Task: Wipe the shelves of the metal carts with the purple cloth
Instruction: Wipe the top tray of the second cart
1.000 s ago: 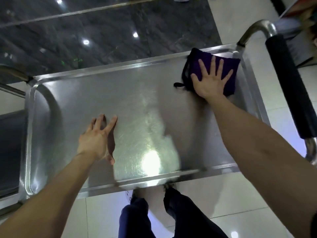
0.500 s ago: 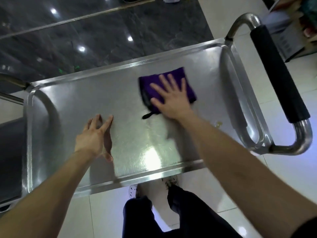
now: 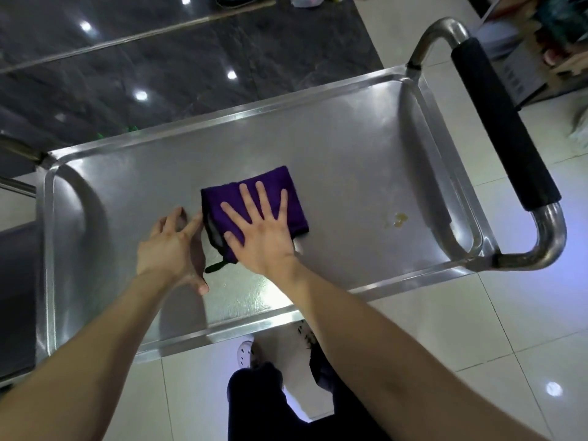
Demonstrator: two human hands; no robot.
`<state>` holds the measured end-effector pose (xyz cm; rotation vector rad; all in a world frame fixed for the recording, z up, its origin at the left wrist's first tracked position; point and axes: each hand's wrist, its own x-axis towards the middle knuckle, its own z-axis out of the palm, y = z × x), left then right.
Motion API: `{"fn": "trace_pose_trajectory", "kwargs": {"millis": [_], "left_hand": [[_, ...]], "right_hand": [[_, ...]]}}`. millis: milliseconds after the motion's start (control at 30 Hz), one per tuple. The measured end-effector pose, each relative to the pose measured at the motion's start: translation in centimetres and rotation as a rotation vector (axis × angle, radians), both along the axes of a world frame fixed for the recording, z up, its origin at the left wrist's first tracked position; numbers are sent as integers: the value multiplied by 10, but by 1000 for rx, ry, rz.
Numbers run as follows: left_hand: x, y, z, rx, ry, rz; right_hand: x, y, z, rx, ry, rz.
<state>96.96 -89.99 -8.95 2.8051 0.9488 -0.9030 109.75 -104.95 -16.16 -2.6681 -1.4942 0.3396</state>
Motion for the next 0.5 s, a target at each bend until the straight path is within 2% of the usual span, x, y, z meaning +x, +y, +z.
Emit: {"fn": "trace_pose_trajectory", "kwargs": {"millis": [100,167,300,367,500], "left_hand": [[-2,-1,2,-4,4,3],[-1,-1,4,-19,-6,6],[0,2,5,-30,-19,1],[3,2,5,-29,-21,5],[3,1,1,-18,-19,13]], "right_hand": [[25,-17,-2,58,-8,61],[65,-47,-2,90,11,17],[169,-143,2,31,10,-351],[196,-181,5,-4,18,-521],[148,-151,7,5,7,-738]]}}
